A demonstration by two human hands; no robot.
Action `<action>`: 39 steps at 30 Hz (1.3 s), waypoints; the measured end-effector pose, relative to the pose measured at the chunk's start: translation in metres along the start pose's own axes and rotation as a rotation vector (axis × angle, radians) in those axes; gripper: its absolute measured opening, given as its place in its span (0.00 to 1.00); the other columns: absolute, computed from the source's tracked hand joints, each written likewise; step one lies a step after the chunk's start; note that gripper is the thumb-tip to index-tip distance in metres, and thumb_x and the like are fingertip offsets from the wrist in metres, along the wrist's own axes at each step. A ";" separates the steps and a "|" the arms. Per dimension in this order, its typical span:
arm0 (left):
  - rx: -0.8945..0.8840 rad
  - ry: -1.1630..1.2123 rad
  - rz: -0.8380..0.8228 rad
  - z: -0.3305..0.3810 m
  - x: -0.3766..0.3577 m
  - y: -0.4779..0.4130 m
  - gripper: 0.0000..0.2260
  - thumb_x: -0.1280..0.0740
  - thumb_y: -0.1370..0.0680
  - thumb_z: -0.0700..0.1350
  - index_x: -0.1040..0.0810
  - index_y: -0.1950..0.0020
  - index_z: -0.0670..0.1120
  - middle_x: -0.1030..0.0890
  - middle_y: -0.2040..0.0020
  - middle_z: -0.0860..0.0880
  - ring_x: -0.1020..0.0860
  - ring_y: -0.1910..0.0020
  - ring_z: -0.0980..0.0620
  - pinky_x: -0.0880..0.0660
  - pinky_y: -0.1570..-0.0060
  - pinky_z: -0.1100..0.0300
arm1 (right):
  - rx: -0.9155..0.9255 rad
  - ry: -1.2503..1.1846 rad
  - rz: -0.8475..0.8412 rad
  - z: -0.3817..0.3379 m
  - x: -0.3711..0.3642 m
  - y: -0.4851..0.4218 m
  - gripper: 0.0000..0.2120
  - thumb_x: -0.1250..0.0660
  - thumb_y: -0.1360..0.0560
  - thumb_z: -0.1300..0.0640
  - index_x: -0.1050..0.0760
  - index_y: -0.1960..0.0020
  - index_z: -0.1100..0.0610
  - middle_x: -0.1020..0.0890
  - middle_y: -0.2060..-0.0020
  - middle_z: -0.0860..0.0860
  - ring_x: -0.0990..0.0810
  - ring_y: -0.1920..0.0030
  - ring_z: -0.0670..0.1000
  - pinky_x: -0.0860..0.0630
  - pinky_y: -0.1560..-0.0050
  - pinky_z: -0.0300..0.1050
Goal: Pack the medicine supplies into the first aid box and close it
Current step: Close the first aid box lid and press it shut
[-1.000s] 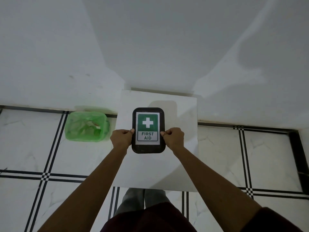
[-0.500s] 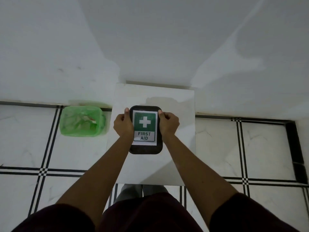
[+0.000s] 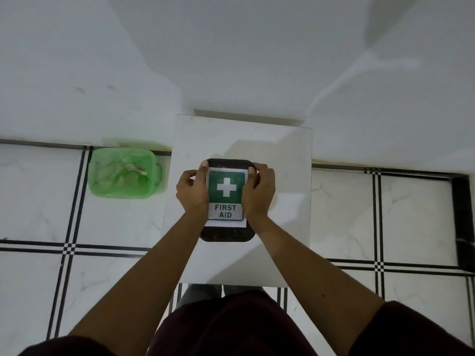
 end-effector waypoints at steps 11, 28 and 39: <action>0.013 -0.101 -0.018 -0.001 -0.008 -0.003 0.23 0.37 0.26 0.62 0.29 0.66 0.42 0.24 0.71 0.48 0.25 0.72 0.52 0.31 0.72 0.63 | 0.061 0.227 -0.062 -0.007 -0.007 -0.002 0.09 0.50 0.20 0.53 0.35 0.52 0.55 0.23 0.61 0.51 0.21 0.64 0.51 0.19 0.66 0.45; -0.821 -0.691 -0.177 0.030 -0.015 0.050 0.23 0.49 0.19 0.50 0.43 0.25 0.44 0.40 0.24 0.43 0.43 0.24 0.45 0.40 0.31 0.48 | 0.244 0.341 -0.205 -0.019 -0.006 0.016 0.26 0.48 0.19 0.52 0.49 0.24 0.60 0.39 0.26 0.59 0.43 0.25 0.58 0.36 0.31 0.52; -0.908 -1.266 -0.420 -0.014 -0.021 0.065 0.34 0.73 0.24 0.59 0.55 0.23 0.43 0.53 0.21 0.44 0.53 0.22 0.47 0.58 0.30 0.30 | 0.513 0.640 -0.357 0.004 -0.016 0.053 0.30 0.47 0.19 0.49 0.49 0.24 0.64 0.45 0.24 0.60 0.50 0.23 0.58 0.51 0.24 0.55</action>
Point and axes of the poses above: each hand's wrist, its own y-axis away from the middle knuckle, its own x-axis out of the back of the hand, z = x × y, the point moved 8 cm from there along -y, towards the middle knuckle
